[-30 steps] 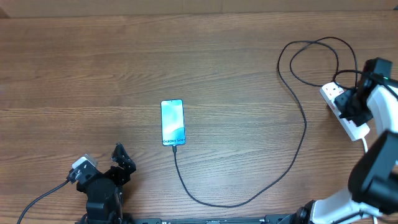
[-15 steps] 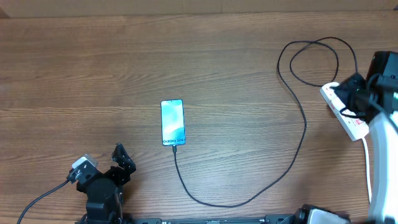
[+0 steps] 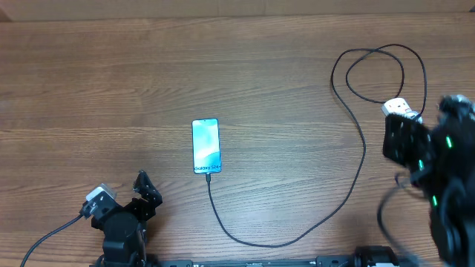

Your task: Plug charger to phone and switch on socket

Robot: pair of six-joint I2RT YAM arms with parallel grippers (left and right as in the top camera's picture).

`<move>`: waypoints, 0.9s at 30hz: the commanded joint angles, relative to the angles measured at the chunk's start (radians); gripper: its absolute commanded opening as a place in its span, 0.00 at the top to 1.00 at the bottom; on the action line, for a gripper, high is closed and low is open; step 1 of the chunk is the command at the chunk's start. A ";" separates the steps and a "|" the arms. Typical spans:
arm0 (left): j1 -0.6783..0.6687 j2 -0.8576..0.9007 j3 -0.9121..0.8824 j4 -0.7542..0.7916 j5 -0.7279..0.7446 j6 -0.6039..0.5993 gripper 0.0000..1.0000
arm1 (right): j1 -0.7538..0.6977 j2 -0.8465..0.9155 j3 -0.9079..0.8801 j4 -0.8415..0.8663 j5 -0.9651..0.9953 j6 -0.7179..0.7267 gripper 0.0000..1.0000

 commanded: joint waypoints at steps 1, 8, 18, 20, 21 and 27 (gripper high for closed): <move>0.005 -0.005 -0.010 -0.003 -0.011 -0.016 0.01 | 0.007 -0.098 0.007 -0.030 0.001 -0.003 0.49; 0.005 -0.005 -0.010 -0.003 -0.011 -0.016 0.01 | 0.007 -0.248 0.007 -0.057 0.001 -0.002 0.00; 0.005 -0.005 -0.010 -0.003 -0.011 -0.016 0.00 | 0.007 -0.248 0.005 -0.246 -0.019 0.009 0.00; 0.005 -0.005 -0.010 -0.003 -0.011 -0.016 0.00 | 0.007 -0.248 0.005 -0.263 -0.018 0.009 0.00; 0.005 -0.005 -0.010 -0.003 -0.011 -0.016 0.00 | 0.007 -0.248 0.005 -0.272 -0.018 0.009 0.00; 0.005 -0.005 -0.010 -0.003 -0.011 -0.016 0.01 | 0.007 -0.248 0.005 -0.297 -0.018 0.009 0.00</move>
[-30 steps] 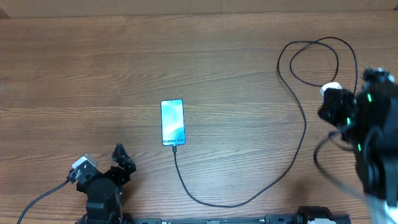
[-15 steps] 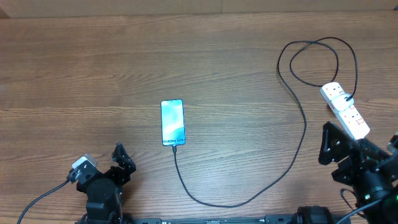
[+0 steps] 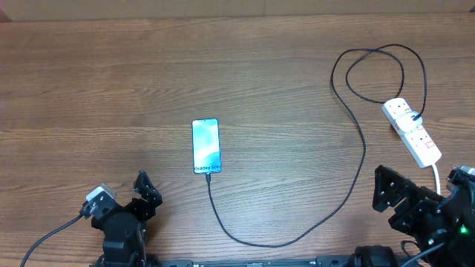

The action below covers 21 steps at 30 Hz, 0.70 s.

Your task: Plug charger to phone and switch on socket

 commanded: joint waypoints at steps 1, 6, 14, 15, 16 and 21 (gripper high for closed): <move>0.005 -0.005 -0.010 -0.003 -0.011 -0.016 0.01 | 0.006 0.003 0.005 -0.004 -0.002 0.003 0.00; 0.005 -0.005 -0.010 -0.003 -0.011 -0.016 0.00 | 0.006 0.003 0.005 -0.008 0.036 -0.008 0.00; 0.005 -0.005 -0.010 -0.003 -0.011 -0.016 0.00 | 0.006 -0.052 -0.094 0.130 0.107 -0.035 0.00; 0.005 -0.005 -0.010 -0.003 -0.011 -0.016 0.00 | 0.006 -0.077 -0.130 0.184 0.099 -0.047 0.00; 0.005 -0.005 -0.010 -0.003 -0.011 -0.016 0.00 | 0.006 -0.107 -0.174 0.245 0.088 -0.061 0.00; 0.005 -0.005 -0.010 -0.003 -0.011 -0.016 0.00 | -0.019 -0.291 -0.433 0.552 0.027 -0.114 0.00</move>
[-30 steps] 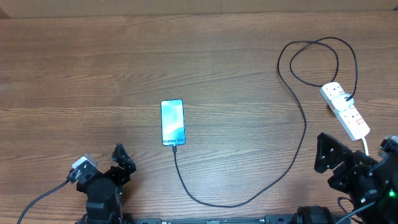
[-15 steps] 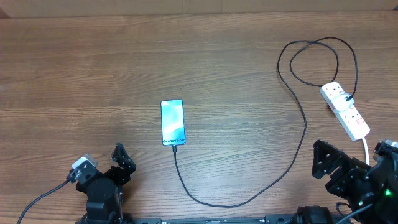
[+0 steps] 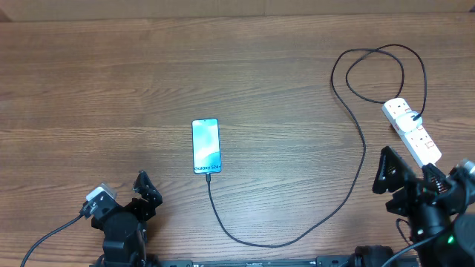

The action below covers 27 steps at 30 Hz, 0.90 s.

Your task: Plug charger to phone and switch on socket

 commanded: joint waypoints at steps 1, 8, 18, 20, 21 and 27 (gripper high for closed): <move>0.005 -0.005 -0.009 -0.003 -0.011 -0.016 0.00 | -0.026 -0.110 -0.139 0.122 -0.055 -0.050 0.00; 0.005 -0.005 -0.009 -0.003 -0.011 -0.016 0.00 | -0.043 -0.333 -0.488 0.581 -0.094 -0.050 0.00; 0.005 -0.005 -0.009 -0.003 -0.011 -0.016 0.00 | -0.060 -0.350 -0.800 1.057 -0.172 -0.050 0.00; 0.005 -0.005 -0.009 -0.003 -0.011 -0.016 0.00 | -0.060 -0.350 -0.835 1.066 -0.172 -0.066 0.00; 0.005 -0.005 -0.009 -0.003 -0.011 -0.016 0.01 | -0.060 -0.350 -0.845 1.066 -0.172 -0.071 0.00; 0.005 -0.005 -0.009 -0.003 -0.011 -0.016 0.00 | -0.062 -0.350 -0.910 1.067 -0.139 -0.076 0.00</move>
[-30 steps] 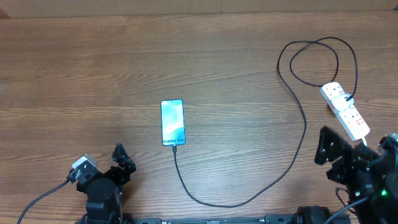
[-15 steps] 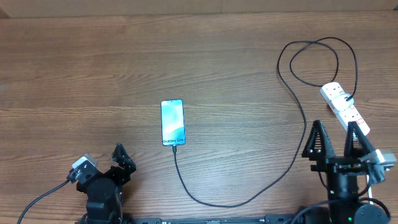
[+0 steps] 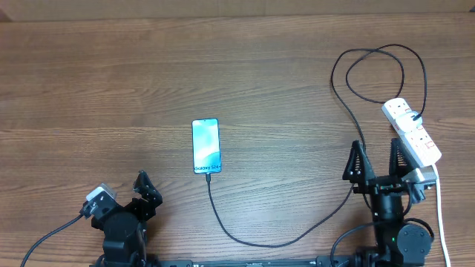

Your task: Plug charger to phone and switch on socket

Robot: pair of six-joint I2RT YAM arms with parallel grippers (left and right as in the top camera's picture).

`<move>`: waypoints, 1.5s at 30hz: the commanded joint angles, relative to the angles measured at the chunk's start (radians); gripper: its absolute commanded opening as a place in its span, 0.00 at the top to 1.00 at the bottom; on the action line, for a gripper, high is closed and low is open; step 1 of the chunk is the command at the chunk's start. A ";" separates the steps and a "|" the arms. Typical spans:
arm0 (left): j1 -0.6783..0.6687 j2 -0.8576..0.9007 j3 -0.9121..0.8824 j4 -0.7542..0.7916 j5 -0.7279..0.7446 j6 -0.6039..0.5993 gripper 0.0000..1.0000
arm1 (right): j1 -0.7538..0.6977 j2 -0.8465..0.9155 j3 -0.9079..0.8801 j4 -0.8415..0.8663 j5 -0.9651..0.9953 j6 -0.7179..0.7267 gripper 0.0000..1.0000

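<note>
A phone (image 3: pixel 206 145) with a lit blue screen lies face up at the table's middle. A black charger cable (image 3: pixel 326 215) is plugged into its near end and runs right, looping up to the white power strip (image 3: pixel 412 132) at the right edge. My right gripper (image 3: pixel 376 159) stands open near the front right, fingers spread, just left of the strip and over the cable. My left gripper (image 3: pixel 143 187) rests low at the front left, far from the phone; its fingers look closed with nothing between them.
The wooden table (image 3: pixel 111 89) fills the view. A white lead (image 3: pixel 439 215) runs from the power strip down past the right arm's base. A grey cable trails from the left arm off the front left edge.
My right arm has moved left and turned, so its open fingers now point up the table beside the power strip. The phone, cable, strip and left arm have stayed put.
My right arm first hung over the power strip at the right edge. It then stood drawn back to the front right corner, leaving the strip in plain view. After that it sat a bit higher near the strip, and now stands squared up at its base.
</note>
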 commanded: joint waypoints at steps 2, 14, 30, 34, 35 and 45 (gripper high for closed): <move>0.005 -0.005 -0.008 -0.003 -0.011 -0.016 0.00 | -0.015 -0.010 -0.050 -0.012 0.027 -0.013 0.00; 0.005 -0.005 -0.008 -0.003 -0.011 -0.016 0.01 | -0.062 -0.010 -0.050 -0.222 0.026 -0.013 0.00; 0.005 -0.005 -0.008 -0.003 -0.011 -0.016 0.00 | -0.066 -0.010 -0.049 -0.219 0.027 -0.016 0.00; 0.005 -0.005 -0.008 -0.003 -0.011 -0.016 0.00 | -0.066 -0.010 -0.049 -0.219 0.026 -0.016 0.00; 0.005 -0.005 -0.008 -0.003 -0.011 -0.016 0.00 | -0.066 -0.010 -0.049 -0.219 0.026 -0.016 0.00; 0.005 -0.005 -0.008 -0.003 -0.011 -0.016 0.00 | -0.066 -0.010 -0.049 -0.219 0.026 -0.016 0.00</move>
